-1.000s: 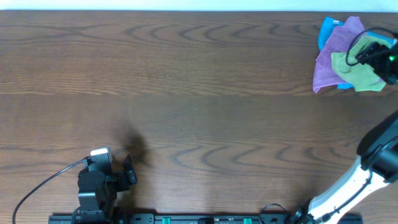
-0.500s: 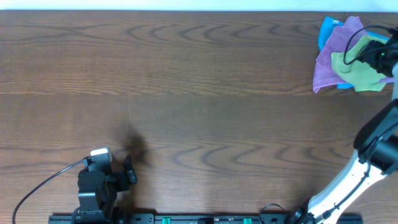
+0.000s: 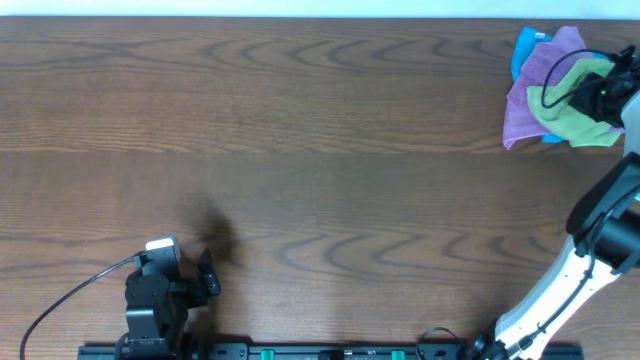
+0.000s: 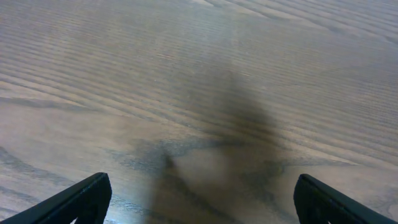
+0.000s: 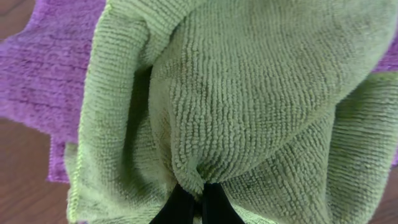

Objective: Fold the cloth
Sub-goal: 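Reach the right gripper to the cloth pile and grasp the lime-green cloth, then pull the lime-green cloth off the pile leftward with the right gripper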

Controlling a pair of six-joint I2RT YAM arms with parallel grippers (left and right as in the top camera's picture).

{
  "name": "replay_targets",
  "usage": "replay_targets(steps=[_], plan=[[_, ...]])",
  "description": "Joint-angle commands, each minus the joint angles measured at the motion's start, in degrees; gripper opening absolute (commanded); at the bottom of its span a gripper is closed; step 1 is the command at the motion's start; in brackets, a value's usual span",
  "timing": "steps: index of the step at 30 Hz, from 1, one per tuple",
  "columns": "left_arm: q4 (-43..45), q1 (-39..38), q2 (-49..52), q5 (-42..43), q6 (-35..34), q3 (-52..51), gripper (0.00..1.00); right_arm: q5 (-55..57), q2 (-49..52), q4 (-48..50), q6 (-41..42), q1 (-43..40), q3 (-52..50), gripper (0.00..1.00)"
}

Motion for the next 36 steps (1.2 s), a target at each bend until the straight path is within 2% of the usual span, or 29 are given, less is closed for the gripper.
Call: replay_targets(steps=[1, 9, 14, 18, 24, 30, 33, 36], plan=[[-2.2, -0.3, -0.3, -0.4, 1.4, -1.7, 0.95, -2.2, -5.0, -0.6, 0.1, 1.4, 1.2, 0.01], [-2.2, -0.3, -0.3, -0.4, 1.4, -1.7, 0.95, -2.7, -18.8, -7.4, 0.1, 7.1, 1.2, 0.01], [-2.2, -0.3, -0.3, -0.4, 1.4, -1.7, 0.95, -4.6, -25.4, -13.7, 0.1, 21.5, 1.2, 0.01], [-2.2, -0.3, -0.3, -0.4, 1.4, -1.7, 0.95, -4.5, -24.0, -19.5, 0.6, 34.3, 0.9, 0.01], [-2.2, -0.3, -0.3, -0.4, 1.4, -1.7, 0.95, 1.0, -21.6, -19.5, 5.9, 50.2, 0.3, 0.01], [-2.2, -0.3, -0.3, -0.4, 1.4, -1.7, 0.95, 9.4, -17.6, -21.5, 19.3, 55.3, -3.0, 0.01], [-2.2, -0.3, -0.3, -0.4, 1.4, -1.7, 0.95, 13.7, -16.2, -18.2, 24.2, 55.1, -7.4, 0.01], [-2.2, -0.3, -0.3, -0.4, 1.4, -1.7, 0.95, 15.1, -15.1, -11.4, 25.0, 53.9, -12.0, 0.01]])
